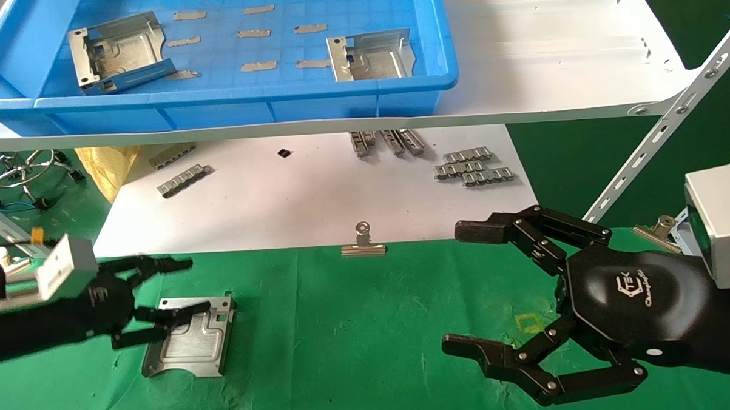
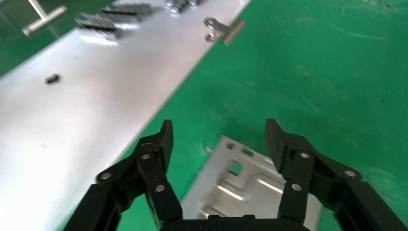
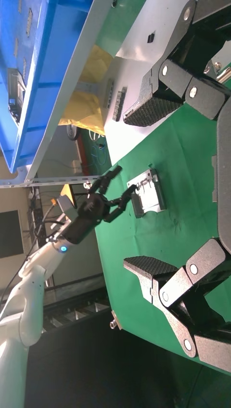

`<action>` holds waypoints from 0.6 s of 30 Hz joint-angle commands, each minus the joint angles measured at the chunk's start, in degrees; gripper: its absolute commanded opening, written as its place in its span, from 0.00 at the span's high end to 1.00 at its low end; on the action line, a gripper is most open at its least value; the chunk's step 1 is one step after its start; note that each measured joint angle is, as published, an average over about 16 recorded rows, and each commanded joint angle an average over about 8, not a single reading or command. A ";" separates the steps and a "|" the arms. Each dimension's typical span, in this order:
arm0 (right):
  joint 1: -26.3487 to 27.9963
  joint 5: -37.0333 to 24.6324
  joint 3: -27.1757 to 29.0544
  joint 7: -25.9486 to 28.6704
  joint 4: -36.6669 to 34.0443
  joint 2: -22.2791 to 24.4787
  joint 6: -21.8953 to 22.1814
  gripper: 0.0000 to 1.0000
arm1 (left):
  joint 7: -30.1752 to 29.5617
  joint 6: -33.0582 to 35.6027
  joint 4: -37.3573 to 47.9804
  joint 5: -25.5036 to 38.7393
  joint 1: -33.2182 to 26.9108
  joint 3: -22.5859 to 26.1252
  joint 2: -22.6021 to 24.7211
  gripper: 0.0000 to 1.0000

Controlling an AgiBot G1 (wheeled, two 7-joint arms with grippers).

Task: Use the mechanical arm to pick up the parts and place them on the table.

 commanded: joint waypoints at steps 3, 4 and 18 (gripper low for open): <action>0.00 0.00 0.00 0.00 0.00 0.00 0.00 0.00 | -0.91 -0.03 0.42 -0.91 0.93 -0.55 -0.04 0.00; 0.00 0.00 0.00 0.00 0.00 0.00 0.00 0.00 | -0.81 -0.04 0.27 -0.83 0.83 -0.52 -0.05 0.00; 0.00 0.01 0.00 0.00 0.00 0.00 0.00 0.00 | -7.19 -0.93 -11.22 -2.75 4.87 -4.58 -1.95 0.00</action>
